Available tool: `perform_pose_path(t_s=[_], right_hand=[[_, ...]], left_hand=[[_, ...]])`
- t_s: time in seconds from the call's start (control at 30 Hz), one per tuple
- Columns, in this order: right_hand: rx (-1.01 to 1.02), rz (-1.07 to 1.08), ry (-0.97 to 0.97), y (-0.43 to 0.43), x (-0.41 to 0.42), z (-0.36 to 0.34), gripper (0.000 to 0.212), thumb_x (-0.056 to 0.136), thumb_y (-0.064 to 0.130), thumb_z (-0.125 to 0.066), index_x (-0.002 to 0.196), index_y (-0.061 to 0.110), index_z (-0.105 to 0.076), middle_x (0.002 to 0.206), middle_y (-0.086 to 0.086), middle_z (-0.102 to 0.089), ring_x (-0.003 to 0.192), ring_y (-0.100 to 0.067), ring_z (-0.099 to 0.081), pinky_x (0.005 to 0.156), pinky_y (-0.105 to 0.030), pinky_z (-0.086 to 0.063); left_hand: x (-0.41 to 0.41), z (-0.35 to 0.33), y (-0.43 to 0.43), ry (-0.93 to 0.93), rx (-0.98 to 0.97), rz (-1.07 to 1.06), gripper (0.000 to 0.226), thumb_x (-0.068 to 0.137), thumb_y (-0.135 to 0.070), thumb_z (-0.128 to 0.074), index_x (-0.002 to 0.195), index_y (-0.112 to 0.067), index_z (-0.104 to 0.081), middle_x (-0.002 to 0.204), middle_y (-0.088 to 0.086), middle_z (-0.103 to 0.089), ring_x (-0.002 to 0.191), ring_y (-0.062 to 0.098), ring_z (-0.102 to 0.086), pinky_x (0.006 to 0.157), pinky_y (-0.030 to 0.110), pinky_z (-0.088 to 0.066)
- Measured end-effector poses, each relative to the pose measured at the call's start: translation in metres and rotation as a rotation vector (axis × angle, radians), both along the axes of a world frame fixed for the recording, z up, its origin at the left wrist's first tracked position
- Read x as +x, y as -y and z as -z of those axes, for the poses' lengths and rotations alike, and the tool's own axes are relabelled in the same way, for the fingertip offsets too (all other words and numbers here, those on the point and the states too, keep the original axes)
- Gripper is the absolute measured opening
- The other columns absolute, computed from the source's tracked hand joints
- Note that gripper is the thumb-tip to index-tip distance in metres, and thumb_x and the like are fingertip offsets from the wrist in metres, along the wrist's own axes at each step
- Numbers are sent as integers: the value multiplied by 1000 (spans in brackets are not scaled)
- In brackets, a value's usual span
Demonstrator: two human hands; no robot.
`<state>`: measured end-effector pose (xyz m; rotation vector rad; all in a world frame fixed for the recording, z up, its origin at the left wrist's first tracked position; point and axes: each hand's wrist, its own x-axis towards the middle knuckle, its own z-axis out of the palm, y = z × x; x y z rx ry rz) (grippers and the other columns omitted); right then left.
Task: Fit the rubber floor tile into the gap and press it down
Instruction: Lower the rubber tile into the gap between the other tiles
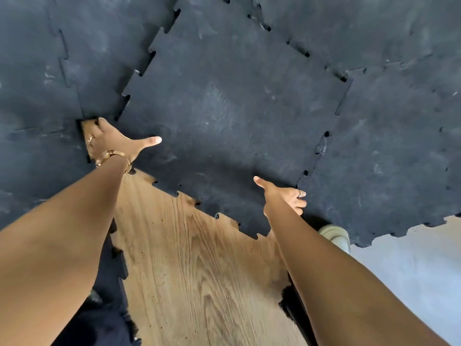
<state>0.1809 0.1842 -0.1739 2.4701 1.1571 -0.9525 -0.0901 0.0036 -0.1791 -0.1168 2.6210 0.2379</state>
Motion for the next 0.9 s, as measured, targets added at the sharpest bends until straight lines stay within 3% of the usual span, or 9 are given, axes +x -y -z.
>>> perform_pose_path(t_s=[0.13, 0.27, 0.33, 0.4, 0.47, 0.57, 0.67, 0.8, 0.9], right_hand=[[-15, 19, -32, -12, 21, -10, 125, 47, 67, -84, 144, 9, -30, 141, -13, -42, 131, -32, -37, 109, -44, -31], [-35, 94, -147, -23, 30, -32, 147, 3, 85, -72, 127, 13, -43, 122, -3, -56, 121, -29, -47, 105, -45, -40], [-63, 96, -181, -27, 27, -55, 131, 31, 76, -82, 134, 10, -38, 120, -5, -53, 112, -28, -49, 95, -38, -43], [-38, 41, -186, -32, 35, -70, 106, 54, 55, -88, 132, 3, -40, 114, -10, -50, 97, -29, -47, 78, -37, -41], [-27, -28, -167, -32, 44, -82, 105, 50, 46, -93, 130, 0, -44, 111, -12, -54, 91, -31, -50, 73, -38, -43], [-18, -95, -146, -25, 46, -107, 101, 45, 41, -96, 124, -1, -49, 120, -16, -59, 100, -36, -59, 81, -41, -52], [-25, -182, -147, -19, 50, -133, 92, 38, 42, -98, 108, 0, -55, 115, -16, -62, 92, -35, -63, 83, -45, -56], [-45, -317, -141, -17, 60, -158, 95, 44, 38, -97, 119, 1, -54, 122, -15, -58, 106, -37, -60, 89, -44, -53], [-21, -436, -124, -14, 70, -171, 95, 50, 37, -96, 123, -1, -49, 126, -18, -55, 111, -40, -58, 89, -47, -52]], left_hand=[[-25, -29, 8, 54, -103, 101, 109, 54, -75, -74, 133, -5, -45, 138, 22, -48, 132, 41, -35, 107, 52, -28], [-28, -63, 15, 108, 2, 132, 92, 62, -70, -74, 123, -5, -51, 129, 21, -55, 121, 45, -49, 96, 54, -44], [-22, -85, 19, 87, -63, 222, 83, 68, -71, -68, 115, -4, -51, 120, 23, -58, 112, 46, -54, 81, 48, -44], [-17, -106, 24, 58, -101, 268, 80, 70, -73, -63, 108, -4, -52, 112, 23, -61, 103, 45, -58, 72, 44, -41], [-9, -125, 37, 42, -126, 271, 80, 69, -77, -59, 104, -6, -52, 108, 22, -62, 98, 43, -61, 69, 41, -41], [16, -150, 65, 91, -188, 242, 75, 71, -79, -55, 94, -8, -46, 104, 20, -63, 95, 41, -61, 68, 39, -41], [53, -179, 99, 161, -197, 134, 73, 73, -76, -56, 95, -7, -47, 107, 20, -62, 98, 41, -60, 71, 41, -43], [104, -205, 132, 256, -218, -10, 78, 78, -73, -54, 115, -4, -53, 119, 20, -59, 108, 40, -57, 75, 42, -40], [138, -209, 147, 303, -207, -72, 78, 80, -72, -52, 117, -4, -52, 118, 20, -60, 105, 38, -59, 71, 40, -39]])
